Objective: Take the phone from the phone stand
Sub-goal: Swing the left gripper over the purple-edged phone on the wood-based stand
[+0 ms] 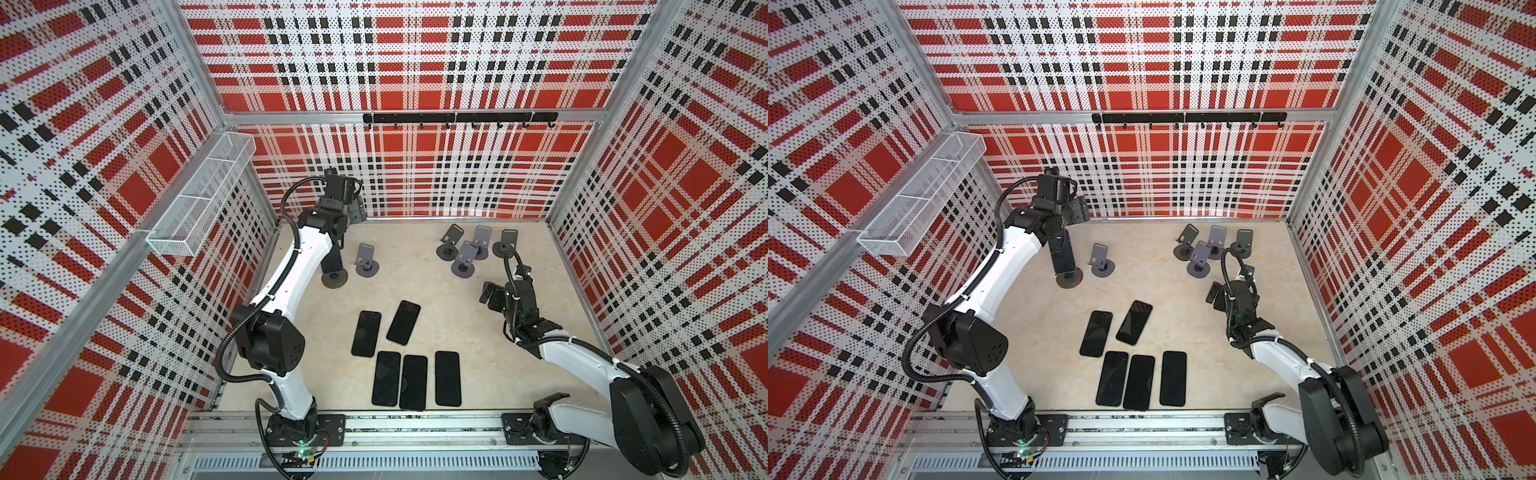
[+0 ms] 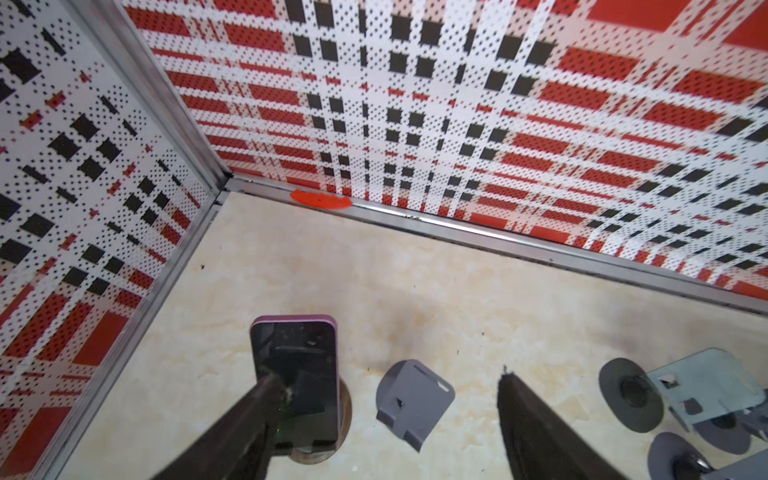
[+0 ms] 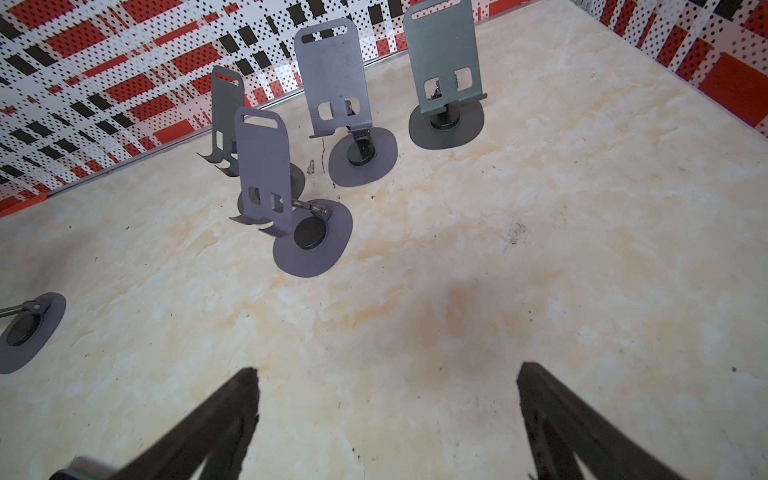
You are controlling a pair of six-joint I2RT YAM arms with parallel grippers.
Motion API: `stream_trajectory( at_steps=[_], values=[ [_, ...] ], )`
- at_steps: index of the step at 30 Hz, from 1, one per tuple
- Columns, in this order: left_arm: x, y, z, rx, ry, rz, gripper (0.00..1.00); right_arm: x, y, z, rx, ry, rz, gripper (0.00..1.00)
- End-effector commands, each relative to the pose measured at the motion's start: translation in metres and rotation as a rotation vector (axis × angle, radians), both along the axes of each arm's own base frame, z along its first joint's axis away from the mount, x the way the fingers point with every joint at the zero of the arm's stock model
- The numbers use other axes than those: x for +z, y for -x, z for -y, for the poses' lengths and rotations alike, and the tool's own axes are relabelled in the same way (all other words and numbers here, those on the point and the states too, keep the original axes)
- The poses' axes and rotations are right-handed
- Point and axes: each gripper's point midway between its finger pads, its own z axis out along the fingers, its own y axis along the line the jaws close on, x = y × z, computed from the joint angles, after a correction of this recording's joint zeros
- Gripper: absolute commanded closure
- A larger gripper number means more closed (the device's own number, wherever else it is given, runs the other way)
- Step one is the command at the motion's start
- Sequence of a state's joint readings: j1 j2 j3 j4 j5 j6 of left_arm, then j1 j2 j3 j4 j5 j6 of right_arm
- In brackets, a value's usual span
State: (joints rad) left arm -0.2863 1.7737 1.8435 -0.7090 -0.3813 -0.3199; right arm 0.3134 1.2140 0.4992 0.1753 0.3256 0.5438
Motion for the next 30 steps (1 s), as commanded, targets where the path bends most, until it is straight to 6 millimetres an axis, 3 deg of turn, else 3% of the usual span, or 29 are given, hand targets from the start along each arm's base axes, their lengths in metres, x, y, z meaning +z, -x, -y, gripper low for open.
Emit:
stream_trajectory(
  at_steps=[1, 3, 6, 9, 11, 12, 14, 17, 24, 30],
  values=[
    [0.021, 0.01, -0.015, 0.057, -0.007, 0.071, 0.13, 0.012, -0.007, -0.001, -0.002, -0.012, 0.023, 0.0],
    [0.024, 0.016, -0.021, 0.07, -0.014, 0.091, 0.01, 0.013, -0.006, 0.0, -0.006, -0.01, 0.023, 0.0],
    [0.034, 0.026, -0.021, 0.039, -0.01, 0.157, 0.02, 0.015, -0.005, 0.001, -0.011, -0.011, 0.034, 0.0],
    [0.042, 0.039, -0.035, 0.082, -0.001, 0.222, 0.02, 0.014, -0.003, 0.007, -0.038, 0.008, 0.033, 0.0],
    [0.04, 0.046, -0.041, 0.101, 0.032, 0.249, 0.02, 0.014, -0.003, 0.008, -0.043, 0.01, 0.033, 0.0],
    [0.037, 0.047, -0.058, 0.133, 0.052, 0.26, 0.02, 0.013, -0.003, 0.009, -0.044, 0.011, 0.031, 0.0],
    [0.029, 0.049, -0.063, 0.1, 0.089, 0.264, 0.02, 0.012, -0.004, 0.008, -0.044, 0.012, 0.026, 0.0],
    [0.015, 0.043, -0.065, 0.034, 0.141, 0.259, 0.02, 0.011, -0.005, 0.007, -0.039, 0.009, 0.025, 0.0],
    [-0.017, 0.02, -0.083, 0.116, 0.031, 0.137, 0.02, 0.013, -0.005, 0.004, -0.025, 0.0, 0.03, 0.0],
    [-0.052, -0.001, -0.08, 0.096, -0.025, -0.01, 0.02, 0.014, -0.005, 0.003, -0.021, -0.004, 0.034, 0.0]
  ],
)
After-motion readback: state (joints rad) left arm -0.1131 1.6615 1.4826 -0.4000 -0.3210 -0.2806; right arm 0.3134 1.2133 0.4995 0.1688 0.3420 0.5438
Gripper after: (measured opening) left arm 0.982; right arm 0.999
